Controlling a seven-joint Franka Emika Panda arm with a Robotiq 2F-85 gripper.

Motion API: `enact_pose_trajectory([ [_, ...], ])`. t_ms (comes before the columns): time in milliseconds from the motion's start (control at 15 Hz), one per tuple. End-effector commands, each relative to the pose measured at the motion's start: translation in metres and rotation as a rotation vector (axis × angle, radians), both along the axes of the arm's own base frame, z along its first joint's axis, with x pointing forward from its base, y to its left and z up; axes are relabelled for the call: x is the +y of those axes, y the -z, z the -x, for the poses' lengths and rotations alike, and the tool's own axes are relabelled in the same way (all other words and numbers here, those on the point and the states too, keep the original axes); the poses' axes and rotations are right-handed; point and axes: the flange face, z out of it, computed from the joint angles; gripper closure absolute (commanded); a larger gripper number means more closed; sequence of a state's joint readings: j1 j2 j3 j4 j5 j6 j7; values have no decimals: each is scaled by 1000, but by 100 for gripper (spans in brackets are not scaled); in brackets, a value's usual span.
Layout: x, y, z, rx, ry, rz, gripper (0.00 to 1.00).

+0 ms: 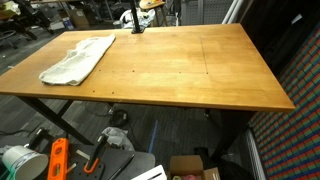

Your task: Fold the white towel in half from right to left

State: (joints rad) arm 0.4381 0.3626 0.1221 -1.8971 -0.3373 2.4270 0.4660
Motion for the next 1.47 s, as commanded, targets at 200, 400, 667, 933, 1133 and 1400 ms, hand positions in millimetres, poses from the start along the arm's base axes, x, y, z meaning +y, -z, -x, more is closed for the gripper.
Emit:
enact_pose_trajectory([
  [200, 10, 37, -88, 71, 81, 23, 0],
  [400, -4, 59, -122, 75, 132, 40, 0],
  [667, -18, 81, -153, 85, 180, 41, 16],
  [933, -30, 90, -171, 105, 214, 42, 51],
  [1133, -38, 85, -181, 102, 246, 36, 73],
  [1400, -44, 72, -194, 83, 304, 4, 100],
])
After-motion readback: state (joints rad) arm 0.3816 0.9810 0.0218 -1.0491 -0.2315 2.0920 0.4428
